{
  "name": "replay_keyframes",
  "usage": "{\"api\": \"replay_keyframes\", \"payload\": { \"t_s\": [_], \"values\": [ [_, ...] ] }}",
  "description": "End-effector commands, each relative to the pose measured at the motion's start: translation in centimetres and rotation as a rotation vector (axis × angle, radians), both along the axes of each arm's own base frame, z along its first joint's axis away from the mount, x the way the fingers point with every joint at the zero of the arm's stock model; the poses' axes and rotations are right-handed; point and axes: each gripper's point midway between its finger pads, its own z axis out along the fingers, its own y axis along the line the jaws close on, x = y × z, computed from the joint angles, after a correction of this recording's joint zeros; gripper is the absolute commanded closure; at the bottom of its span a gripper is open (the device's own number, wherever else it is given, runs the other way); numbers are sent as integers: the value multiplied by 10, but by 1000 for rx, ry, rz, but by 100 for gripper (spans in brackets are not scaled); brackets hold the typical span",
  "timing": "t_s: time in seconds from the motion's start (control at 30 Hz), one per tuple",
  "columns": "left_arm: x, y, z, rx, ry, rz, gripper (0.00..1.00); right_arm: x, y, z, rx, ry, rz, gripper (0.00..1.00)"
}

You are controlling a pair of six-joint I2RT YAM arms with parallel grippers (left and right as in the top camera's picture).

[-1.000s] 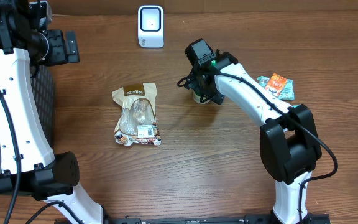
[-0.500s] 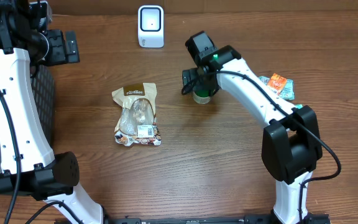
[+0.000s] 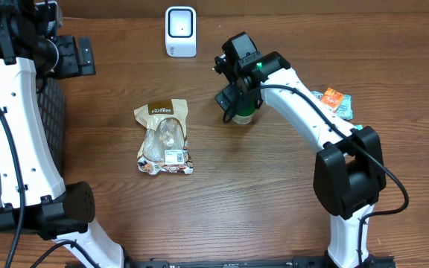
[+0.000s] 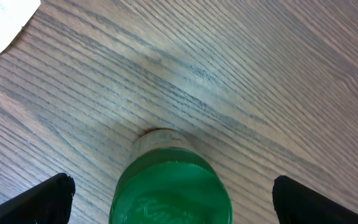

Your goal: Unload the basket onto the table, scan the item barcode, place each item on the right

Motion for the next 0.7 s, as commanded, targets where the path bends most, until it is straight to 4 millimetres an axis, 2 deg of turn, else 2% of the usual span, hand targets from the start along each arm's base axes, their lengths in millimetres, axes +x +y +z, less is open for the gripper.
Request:
{"api": "replay_keyframes", "payload": {
  "t_s": [0.0, 0.23, 0.37, 0.53, 0.67],
  "values": [
    [0, 2, -1, 13, 3, -12, 0, 5, -4, -8, 2, 11, 15, 0],
    [0, 2, -1, 13, 3, -12, 0, 2, 0, -21, 20, 50, 21, 1],
    [0, 2, -1, 13, 3, -12, 0, 1, -1, -26, 12, 64, 21, 8],
    [0, 2, -1, 13, 3, -12, 0, -4, -4, -28, 2, 86, 19, 22],
    [0, 2, -1, 13, 3, -12, 0, -10, -6, -29, 0, 112, -15, 24]
  ]
}}
